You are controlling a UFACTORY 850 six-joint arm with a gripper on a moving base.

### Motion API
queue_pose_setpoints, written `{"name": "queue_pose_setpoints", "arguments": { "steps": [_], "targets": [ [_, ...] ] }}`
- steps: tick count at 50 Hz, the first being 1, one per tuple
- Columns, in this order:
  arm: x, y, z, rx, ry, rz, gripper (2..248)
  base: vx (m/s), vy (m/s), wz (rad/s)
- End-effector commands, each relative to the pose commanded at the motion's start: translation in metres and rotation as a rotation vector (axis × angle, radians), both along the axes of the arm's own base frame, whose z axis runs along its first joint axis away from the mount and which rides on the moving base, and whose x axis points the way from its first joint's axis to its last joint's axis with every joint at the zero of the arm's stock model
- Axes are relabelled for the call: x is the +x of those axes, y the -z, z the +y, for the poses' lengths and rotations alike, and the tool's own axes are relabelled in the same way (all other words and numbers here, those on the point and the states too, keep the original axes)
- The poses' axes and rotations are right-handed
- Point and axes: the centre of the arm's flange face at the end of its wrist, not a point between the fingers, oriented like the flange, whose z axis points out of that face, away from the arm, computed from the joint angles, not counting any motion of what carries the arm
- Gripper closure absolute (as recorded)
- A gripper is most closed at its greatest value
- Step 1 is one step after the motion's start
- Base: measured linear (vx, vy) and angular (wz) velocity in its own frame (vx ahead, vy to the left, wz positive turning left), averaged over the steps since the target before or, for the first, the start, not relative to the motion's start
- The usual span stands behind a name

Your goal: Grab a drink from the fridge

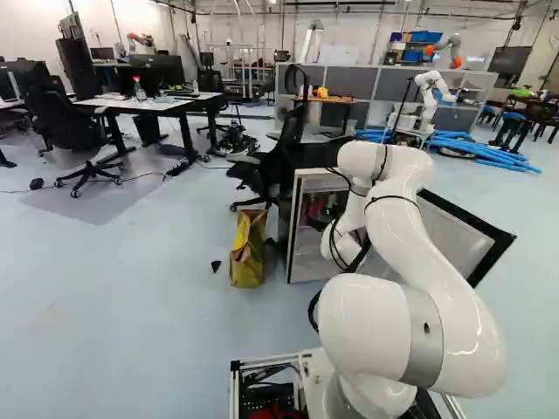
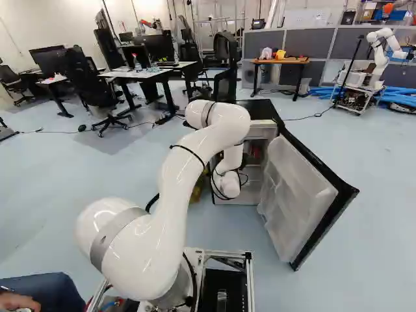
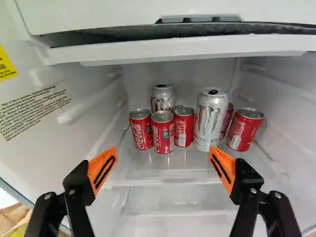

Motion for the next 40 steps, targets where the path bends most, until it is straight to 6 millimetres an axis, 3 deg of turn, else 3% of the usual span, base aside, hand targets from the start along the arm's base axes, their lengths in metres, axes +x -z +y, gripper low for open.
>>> {"name": "queue_pose_setpoints", "arguments": {
  "steps": [40],
  "targets": [
    [0.029, 0.016, -0.004, -0.023, 0.001, 0.008, 3, 0.0, 0.0, 0.0]
  ]
}}
